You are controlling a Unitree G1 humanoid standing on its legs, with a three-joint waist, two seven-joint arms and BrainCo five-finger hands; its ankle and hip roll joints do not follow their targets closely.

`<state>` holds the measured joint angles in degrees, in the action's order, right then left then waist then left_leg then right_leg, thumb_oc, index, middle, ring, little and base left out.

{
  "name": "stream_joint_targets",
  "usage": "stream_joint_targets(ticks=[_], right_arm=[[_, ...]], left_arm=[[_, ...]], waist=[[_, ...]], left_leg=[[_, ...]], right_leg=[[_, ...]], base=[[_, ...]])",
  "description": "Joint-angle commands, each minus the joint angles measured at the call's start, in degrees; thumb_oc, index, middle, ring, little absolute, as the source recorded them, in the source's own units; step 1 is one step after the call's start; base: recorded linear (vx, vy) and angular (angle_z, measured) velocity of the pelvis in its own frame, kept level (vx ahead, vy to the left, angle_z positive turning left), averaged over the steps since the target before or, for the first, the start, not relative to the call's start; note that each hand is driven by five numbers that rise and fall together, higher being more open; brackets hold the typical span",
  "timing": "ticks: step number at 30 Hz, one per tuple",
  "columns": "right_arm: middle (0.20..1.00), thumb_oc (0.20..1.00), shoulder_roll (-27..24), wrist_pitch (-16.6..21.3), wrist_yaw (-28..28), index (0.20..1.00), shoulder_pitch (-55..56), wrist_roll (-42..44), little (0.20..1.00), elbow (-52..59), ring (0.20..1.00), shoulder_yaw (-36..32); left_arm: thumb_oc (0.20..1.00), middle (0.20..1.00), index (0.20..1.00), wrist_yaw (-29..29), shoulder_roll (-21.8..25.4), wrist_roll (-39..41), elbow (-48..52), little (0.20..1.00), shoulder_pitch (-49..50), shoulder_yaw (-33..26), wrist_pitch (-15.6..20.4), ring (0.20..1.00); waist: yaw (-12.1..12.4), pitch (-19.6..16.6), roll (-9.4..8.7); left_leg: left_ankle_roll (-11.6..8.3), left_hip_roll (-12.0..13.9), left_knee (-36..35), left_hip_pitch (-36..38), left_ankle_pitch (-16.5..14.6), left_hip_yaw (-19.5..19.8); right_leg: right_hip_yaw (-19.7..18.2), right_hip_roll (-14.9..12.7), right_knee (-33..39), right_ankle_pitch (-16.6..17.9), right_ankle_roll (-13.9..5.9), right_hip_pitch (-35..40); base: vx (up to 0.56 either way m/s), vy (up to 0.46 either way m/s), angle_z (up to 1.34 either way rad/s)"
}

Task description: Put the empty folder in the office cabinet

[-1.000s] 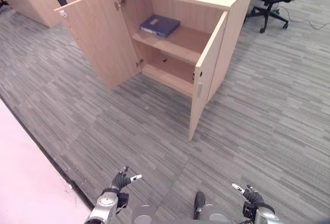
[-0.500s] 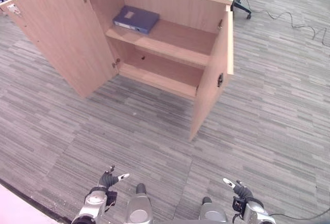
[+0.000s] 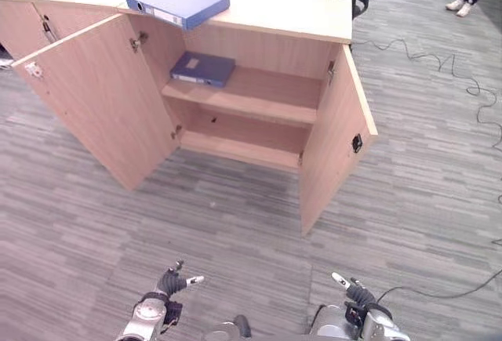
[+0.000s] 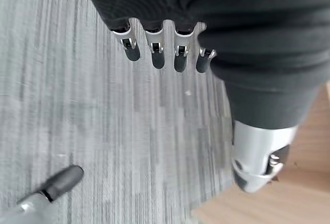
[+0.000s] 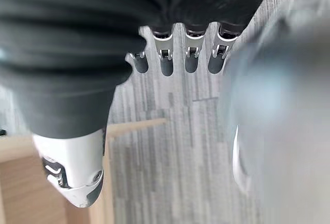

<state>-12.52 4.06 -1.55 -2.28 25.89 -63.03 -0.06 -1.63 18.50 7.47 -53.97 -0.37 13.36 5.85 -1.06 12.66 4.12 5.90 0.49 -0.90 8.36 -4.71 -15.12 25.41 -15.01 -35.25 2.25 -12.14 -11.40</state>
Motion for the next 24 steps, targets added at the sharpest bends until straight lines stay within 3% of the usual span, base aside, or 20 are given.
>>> stream_joint_targets(ticks=[1, 2, 4, 6, 8, 9, 10, 11, 12, 14, 15, 16, 17, 18, 19, 21, 24], right_arm=[[1.0, 1.0, -1.4, 1.0, -0.2, 1.0, -0.7, 0.5, 1.0, -1.7, 1.0, -0.8], [1.0, 1.0, -1.4, 1.0, -0.2, 1.0, -0.4, 1.2, 1.0, -2.4, 1.0, -1.2], [1.0, 1.0, -2.2, 1.2, -0.1, 1.0, 0.7, 1.4, 1.0, -2.7, 1.0, -1.4], [1.0, 1.0, -2.9, 1.0, 0.0, 1.0, 1.8, 1.0, 1.0, -3.3, 1.0, -1.6], [1.0, 1.0, -3.8, 1.2, 0.0, 1.0, 2.4, 0.5, 1.0, -3.6, 1.0, -2.1], [1.0, 1.0, -4.6, 1.3, 0.0, 1.0, 2.4, 0.2, 1.0, -3.4, 1.0, -1.6], [1.0, 1.0, -5.0, 1.3, 0.0, 1.0, 2.1, 0.1, 1.0, -3.5, 1.0, -1.1], [1.0, 1.0, -5.0, 1.3, 0.0, 1.0, 2.0, 0.1, 1.0, -3.5, 1.0, -1.1], [1.0, 1.0, -6.0, 1.0, 0.0, 1.0, 1.6, -0.9, 1.0, -4.0, 1.0, 0.0], [1.0, 1.0, -6.2, 1.0, 0.0, 1.0, 1.7, -0.9, 1.0, -3.7, 1.0, 0.1], [1.0, 1.0, -6.7, 1.1, 0.0, 1.0, 1.4, -0.9, 1.0, -3.6, 1.0, -0.1], [1.0, 1.0, -6.7, 1.1, 0.0, 1.0, 1.4, -0.9, 1.0, -3.6, 1.0, -0.1], [1.0, 1.0, -7.0, 1.0, -0.1, 1.0, 1.3, -0.8, 1.0, -3.5, 1.0, -0.4], [1.0, 1.0, -7.1, 1.0, -0.2, 1.0, 1.2, -0.8, 1.0, -3.4, 1.0, -0.6], [1.0, 1.0, -7.7, 1.0, -0.4, 1.0, 0.8, -0.8, 1.0, -3.3, 1.0, -0.9], [1.0, 1.0, -8.2, 0.9, -0.4, 1.0, 0.5, -0.6, 1.0, -3.3, 1.0, -1.2], [1.0, 1.0, -8.3, 0.8, -0.4, 1.0, 0.3, -0.7, 1.0, -3.2, 1.0, -1.4]], left_arm=[[1.0, 1.0, 1.0, 0.2, 0.8, -0.6, 2.3, 1.0, -1.6, -0.6, 0.8, 1.0], [1.0, 1.0, 1.0, 0.5, 0.6, -0.9, 2.9, 1.0, -1.7, -0.1, 0.9, 1.0], [1.0, 1.0, 1.0, 1.0, -0.2, -1.2, 2.9, 1.0, -1.4, 0.5, 1.1, 1.0], [1.0, 1.0, 1.0, 1.5, -1.0, -1.3, 2.9, 1.0, -0.7, 0.2, 1.3, 1.0], [1.0, 1.0, 1.0, 1.9, -1.4, -1.2, 3.2, 1.0, 0.5, 0.2, 1.3, 1.0], [1.0, 1.0, 1.0, 2.1, -1.5, -0.5, 3.7, 1.0, 1.1, -0.1, 1.3, 1.0], [1.0, 1.0, 1.0, 1.7, -1.8, -0.1, 3.5, 1.0, 1.0, -0.2, 1.5, 1.0], [1.0, 1.0, 1.0, 1.7, -1.8, -0.1, 3.5, 1.0, 0.9, -0.2, 1.5, 1.0], [1.0, 1.0, 1.0, 0.7, -2.6, 0.8, 2.8, 1.0, 0.9, -0.4, 1.9, 1.0], [1.0, 1.0, 1.0, 0.4, -2.9, 1.3, 2.5, 1.0, 0.8, -0.8, 2.1, 1.0], [1.0, 1.0, 1.0, 0.1, -3.0, 1.8, 2.7, 1.0, 0.5, -1.3, 2.2, 1.0], [1.0, 1.0, 1.0, 0.1, -3.0, 1.8, 2.7, 1.0, 0.6, -1.3, 2.2, 1.0], [1.0, 1.0, 1.0, 0.0, -3.0, 1.9, 3.0, 1.0, 0.6, -1.5, 2.0, 1.0], [1.0, 1.0, 1.0, -0.2, -2.8, 1.9, 3.1, 1.0, 0.5, -1.5, 1.9, 1.0], [1.0, 1.0, 1.0, -0.4, -2.7, 2.0, 3.1, 1.0, 0.3, -1.2, 1.8, 1.0], [1.0, 1.0, 1.0, -0.8, -2.6, 2.0, 2.6, 1.0, -0.1, -1.1, 2.0, 1.0], [1.0, 1.0, 1.0, -1.1, -2.5, 1.9, 2.3, 1.0, -0.3, -1.1, 2.0, 1.0]], waist=[[0.3, 1.4, -0.84], [-0.3, 1.2, -1.51], [-1.1, 1.0, -1.65], [-1.0, -0.1, -1.25], [-1.2, -1.2, -0.62], [-1.0, -0.7, -0.5], [-0.6, -0.2, -0.27], [-0.7, -0.5, -0.35], [0.0, 0.0, -0.06], [0.1, 0.1, -0.28], [-0.1, -0.5, -0.59], [0.1, -0.4, -0.61], [0.0, -0.8, -0.59], [0.1, -0.9, -0.32], [0.3, -0.9, 0.71], [0.4, -0.4, 1.45], [0.4, -0.1, 1.64]], left_leg=[[-6.71, 3.4, -3.6, 0.0, 3.8, 2.4], [-6.67, 2.4, -2.8, 0.6, 2.9, 2.4], [-6.94, 1.9, -1.7, 0.9, 2.0, 2.2], [-7.61, 2.3, -0.5, 0.7, 1.4, 1.0], [-9.86, 3.9, 4.6, -0.5, 0.6, -0.7], [-12.75, 6.5, 13.0, -3.8, 2.4, -0.4], [-13.92, 6.7, 16.2, -5.4, 3.9, 1.5], [-13.84, 6.6, 16.0, -5.7, 4.3, 1.5], [-15.38, 6.7, 17.0, -7.4, 6.5, 7.6], [-15.52, 8.1, 15.6, -7.4, 6.5, 8.3], [-15.39, 11.8, 11.1, -7.2, 6.6, 8.1], [-15.4, 11.8, 10.7, -6.8, 6.7, 7.8], [-15.1, 14.1, 7.9, -7.3, 7.4, 7.9], [-14.91, 15.5, 5.3, -7.6, 8.8, 8.2], [-15.49, 18.2, 1.1, -8.5, 12.6, 10.0], [-16.2, 20.2, -0.8, -9.3, 15.2, 12.4], [-16.99, 22.4, -1.8, -10.2, 16.7, 13.2]], right_leg=[[6.6, 0.5, 9.1, 3.1, -1.48, 3.4], [8.0, 0.7, 12.9, 2.6, -0.73, 4.0], [5.1, 1.7, 15.7, 1.5, 1.16, 5.4], [5.3, 2.3, 20.5, -0.5, 2.49, 8.2], [4.8, 3.3, 24.9, -3.3, 4.24, 11.8], [2.2, 4.2, 28.0, -4.3, 5.88, 13.8], [0.7, 4.8, 29.1, -4.6, 6.55, 14.3], [0.8, 4.7, 29.3, -4.3, 6.59, 14.0], [-2.7, 5.2, 31.2, -4.7, 6.99, 14.6], [-3.4, 4.5, 32.2, -4.4, 6.32, 15.1], [-3.5, 2.7, 32.8, -4.3, 4.86, 15.3], [-3.7, 2.7, 32.8, -4.3, 4.82, 15.4], [-4.2, 2.0, 32.3, -4.6, 4.37, 15.2], [-5.0, 1.9, 31.3, -5.3, 4.17, 14.9], [-6.8, 1.7, 29.2, -7.0, 3.57, 14.2], [-9.0, 1.2, 26.4, -8.7, 3.27, 13.8], [-10.4, 0.0, 24.2, -9.8, 2.36, 13.8]], base=[[0.2, 0.132, 0.08], [0.17, 0.073, 0.23], [0.11, 0.019, 0.68], [0.09, -0.036, 0.68], [0.05, -0.041, -0.08], [-0.04, 0.007, -0.53], [-0.06, 0.024, -0.6], [0.01, 0.123, -0.72], [0.04, 0.161, -0.94], [0.06, 0.178, -0.99], [0.05, 0.138, -0.65], [0.1, 0.23, -0.3], [0.11, 0.16, -0.15], [0.22, 0.352, -0.2], [0.23, 0.338, -0.3], [0.19, 0.273, -0.27], [0.16, 0.271, -0.22]])
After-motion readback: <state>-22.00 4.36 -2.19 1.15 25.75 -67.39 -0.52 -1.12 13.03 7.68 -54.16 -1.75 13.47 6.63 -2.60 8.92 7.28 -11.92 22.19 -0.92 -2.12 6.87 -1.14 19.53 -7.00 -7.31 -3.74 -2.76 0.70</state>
